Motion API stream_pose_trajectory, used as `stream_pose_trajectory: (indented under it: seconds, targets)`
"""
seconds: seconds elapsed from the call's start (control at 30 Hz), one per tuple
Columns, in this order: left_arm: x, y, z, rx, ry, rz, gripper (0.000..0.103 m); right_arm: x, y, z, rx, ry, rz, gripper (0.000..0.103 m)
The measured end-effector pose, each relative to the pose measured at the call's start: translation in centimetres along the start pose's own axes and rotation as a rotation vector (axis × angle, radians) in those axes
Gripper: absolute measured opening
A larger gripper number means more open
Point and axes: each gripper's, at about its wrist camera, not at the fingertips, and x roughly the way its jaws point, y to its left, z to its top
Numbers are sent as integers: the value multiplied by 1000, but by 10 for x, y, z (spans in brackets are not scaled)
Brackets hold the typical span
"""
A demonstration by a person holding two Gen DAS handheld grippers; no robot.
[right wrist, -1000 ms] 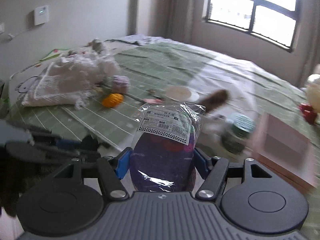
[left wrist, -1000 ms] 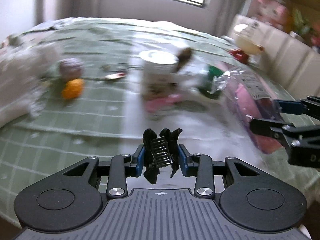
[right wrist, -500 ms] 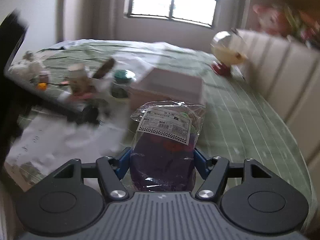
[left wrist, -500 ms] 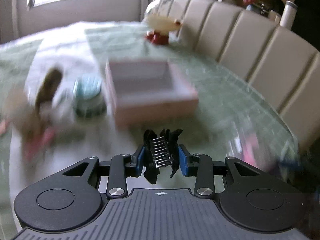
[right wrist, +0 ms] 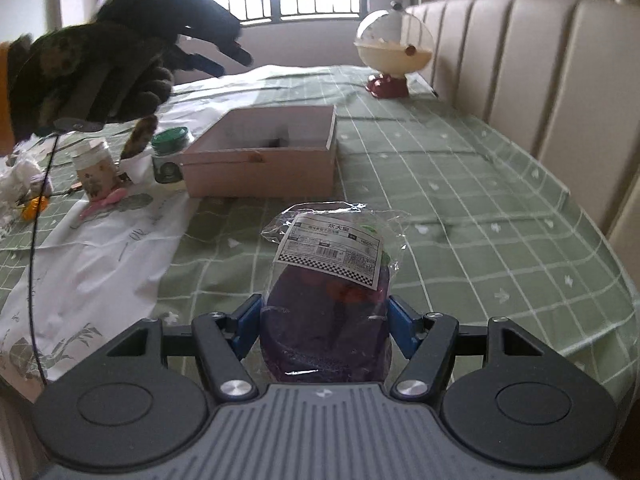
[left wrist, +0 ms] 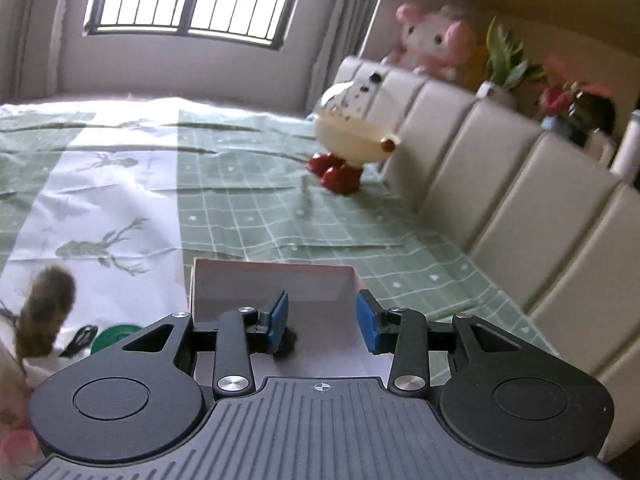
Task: Organize soft objects
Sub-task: 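Drop the black clip into the pink box while the right tool drops the purple bag in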
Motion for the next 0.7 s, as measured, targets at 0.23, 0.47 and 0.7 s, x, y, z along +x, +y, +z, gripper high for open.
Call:
stream_pose_trajectory:
  seconds: [0.23,0.47,0.7]
  targets:
    - [-71,50,-72,-25,88,-29,42,17,21,49,-49,-58,28,66]
    - [-146,131,-156,-295,155,53,42,66,64,188,-63,-210,34,74]
    - [-208,201,-168,-303,59,226,42,130,89,231,0,-44,-43,88]
